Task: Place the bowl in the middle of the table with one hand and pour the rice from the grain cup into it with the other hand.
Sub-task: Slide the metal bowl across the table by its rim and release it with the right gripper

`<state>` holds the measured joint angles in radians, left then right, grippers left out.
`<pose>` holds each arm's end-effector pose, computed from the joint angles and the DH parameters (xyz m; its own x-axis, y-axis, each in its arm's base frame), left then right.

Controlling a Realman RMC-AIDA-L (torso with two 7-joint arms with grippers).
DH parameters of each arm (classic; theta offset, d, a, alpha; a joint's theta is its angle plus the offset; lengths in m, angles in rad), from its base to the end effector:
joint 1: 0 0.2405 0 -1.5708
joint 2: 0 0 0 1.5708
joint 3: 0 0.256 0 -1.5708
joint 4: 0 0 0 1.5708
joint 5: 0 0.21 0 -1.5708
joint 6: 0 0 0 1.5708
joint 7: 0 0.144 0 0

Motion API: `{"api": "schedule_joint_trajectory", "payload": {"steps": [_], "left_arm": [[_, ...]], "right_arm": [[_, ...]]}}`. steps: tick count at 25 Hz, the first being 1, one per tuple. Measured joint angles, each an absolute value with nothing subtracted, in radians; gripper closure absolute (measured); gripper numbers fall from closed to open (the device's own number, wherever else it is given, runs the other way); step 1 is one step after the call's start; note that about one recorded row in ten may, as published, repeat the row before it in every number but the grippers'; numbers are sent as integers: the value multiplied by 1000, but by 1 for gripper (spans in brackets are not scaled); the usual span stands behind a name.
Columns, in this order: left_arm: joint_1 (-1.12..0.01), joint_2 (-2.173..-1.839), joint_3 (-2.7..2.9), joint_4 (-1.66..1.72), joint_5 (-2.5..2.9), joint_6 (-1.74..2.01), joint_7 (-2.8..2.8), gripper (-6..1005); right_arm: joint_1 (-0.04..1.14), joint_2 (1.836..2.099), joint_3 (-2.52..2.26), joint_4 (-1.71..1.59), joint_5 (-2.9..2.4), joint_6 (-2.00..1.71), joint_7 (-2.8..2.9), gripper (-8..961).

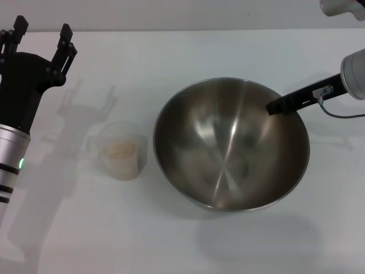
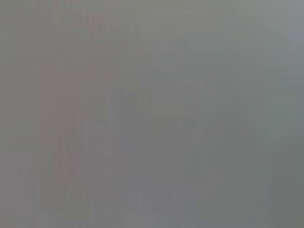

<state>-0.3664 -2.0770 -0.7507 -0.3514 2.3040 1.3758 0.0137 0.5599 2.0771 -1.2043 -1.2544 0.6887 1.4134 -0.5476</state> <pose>-0.2716 0.3111 -0.0227 0.6663 -0.3009 0.6823 0.6325 -0.2565 -0.7308 0.2036 0.3718 0.0154 0.6197 -0.7774 -0.1076 -0.7461 -0.5409 -0.3883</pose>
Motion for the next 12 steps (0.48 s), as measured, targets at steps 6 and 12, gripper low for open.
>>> {"api": "schedule_joint_trajectory", "payload": {"steps": [6, 12], "left_arm": [[-360, -2077, -747, -355, 2304, 1379, 14, 252], [-356, -2079, -747, -355, 2304, 1383, 13, 253]], "right_arm": [[568, 2077, -1197, -1233, 696, 1413, -548, 931], [567, 2073, -1196, -1245, 726, 1421, -558, 849]]}}
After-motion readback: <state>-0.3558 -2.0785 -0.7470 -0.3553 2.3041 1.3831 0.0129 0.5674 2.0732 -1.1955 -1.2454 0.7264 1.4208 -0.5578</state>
